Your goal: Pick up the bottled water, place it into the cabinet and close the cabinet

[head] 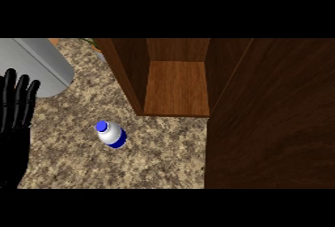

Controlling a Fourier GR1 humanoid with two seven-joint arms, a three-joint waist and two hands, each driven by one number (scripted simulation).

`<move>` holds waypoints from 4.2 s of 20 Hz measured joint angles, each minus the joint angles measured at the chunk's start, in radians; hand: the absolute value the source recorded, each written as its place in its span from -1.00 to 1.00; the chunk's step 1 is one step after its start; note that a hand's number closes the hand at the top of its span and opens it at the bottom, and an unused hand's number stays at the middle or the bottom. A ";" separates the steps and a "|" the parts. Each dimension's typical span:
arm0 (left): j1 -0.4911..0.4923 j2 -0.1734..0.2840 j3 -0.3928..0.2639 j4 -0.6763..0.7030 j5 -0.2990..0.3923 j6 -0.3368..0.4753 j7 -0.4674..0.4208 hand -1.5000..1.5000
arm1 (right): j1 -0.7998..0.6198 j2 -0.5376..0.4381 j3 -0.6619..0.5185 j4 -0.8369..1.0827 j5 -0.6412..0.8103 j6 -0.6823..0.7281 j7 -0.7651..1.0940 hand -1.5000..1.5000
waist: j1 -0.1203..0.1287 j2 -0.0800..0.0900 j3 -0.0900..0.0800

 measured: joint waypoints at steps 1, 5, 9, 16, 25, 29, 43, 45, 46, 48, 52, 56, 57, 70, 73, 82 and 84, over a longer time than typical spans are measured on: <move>-0.001 -0.007 -0.002 0.004 -0.005 0.004 -0.007 -1.00 | -0.009 0.000 -0.003 0.002 -0.004 0.002 0.004 -1.00 | -0.005 0.003 0.001; -0.047 -0.013 0.027 0.046 -0.001 0.024 -0.002 -1.00 | 0.043 0.013 0.003 -0.057 -0.009 0.000 0.023 -1.00 | -0.019 0.010 0.003; -0.042 -0.063 0.036 0.067 0.058 0.057 0.063 -1.00 | 0.155 0.008 0.075 -0.118 -0.091 0.087 0.044 -1.00 | -0.027 0.010 0.004; 0.037 -0.097 -0.003 -0.030 0.090 0.106 0.181 -1.00 | 0.359 -0.018 0.169 -0.312 -0.164 0.174 0.101 -1.00 | -0.029 0.011 0.004; 0.112 -0.086 -0.036 -0.067 0.008 0.134 0.267 -1.00 | 0.522 -0.009 0.282 -0.374 -0.121 0.190 0.068 -1.00 | -0.032 0.012 0.004; 0.134 -0.095 -0.024 -0.003 0.012 0.135 0.233 -1.00 | 0.576 -0.016 0.324 -0.390 -0.096 0.185 0.053 -1.00 | -0.034 0.012 0.004; 0.118 -0.091 0.088 0.425 0.153 0.025 0.025 -1.00 | 0.773 -0.076 0.403 -0.399 -0.073 0.202 -0.123 -1.00 | -0.048 0.012 0.003; 0.084 -0.091 0.113 0.529 0.166 0.011 -0.029 -1.00 | 0.791 -0.088 0.408 -0.400 -0.072 0.205 -0.145 -1.00 | -0.050 0.013 0.003; 0.068 -0.089 0.123 0.579 0.168 0.005 -0.054 -1.00 | 0.799 -0.091 0.417 -0.400 -0.070 0.202 -0.151 -1.00 | -0.051 0.013 0.002; 0.045 -0.078 0.147 0.662 0.175 -0.011 -0.099 -1.00 | 0.831 -0.101 0.433 -0.401 -0.066 0.201 -0.184 -1.00 | -0.055 0.012 0.002; 0.008 -0.066 0.167 0.825 0.173 -0.050 -0.201 -1.00 | 0.864 -0.122 0.445 -0.400 -0.060 0.193 -0.227 -1.00 | -0.053 0.013 0.002; -0.046 -0.070 0.179 1.012 0.163 -0.088 -0.335 -1.00 | 0.898 -0.143 0.458 -0.401 -0.055 0.185 -0.262 -1.00 | -0.058 0.014 0.001; -0.060 -0.065 0.183 1.060 0.164 -0.109 -0.369 -1.00 | 0.905 -0.149 0.458 -0.401 -0.054 0.185 -0.273 -1.00 | -0.059 0.015 0.001; -0.248 -0.048 0.227 1.520 0.129 -0.190 -0.721 1.00 | 0.949 -0.207 0.503 -0.398 -0.034 0.138 -0.342 -1.00 | -0.060 0.017 0.002; -0.266 -0.042 0.210 1.568 0.086 -0.157 -0.789 1.00 | 0.953 -0.220 0.514 -0.399 -0.031 0.126 -0.352 -1.00 | -0.060 0.014 0.008; -0.341 -0.026 0.183 1.674 -0.018 -0.010 -0.997 1.00 | 0.971 -0.258 0.515 -0.398 -0.028 0.099 -0.382 -1.00 | -0.056 0.014 0.006; -0.331 -0.020 0.166 1.668 -0.033 -0.019 -1.018 1.00 | 0.981 -0.266 0.529 -0.400 -0.026 0.088 -0.384 -1.00 | -0.051 0.011 0.007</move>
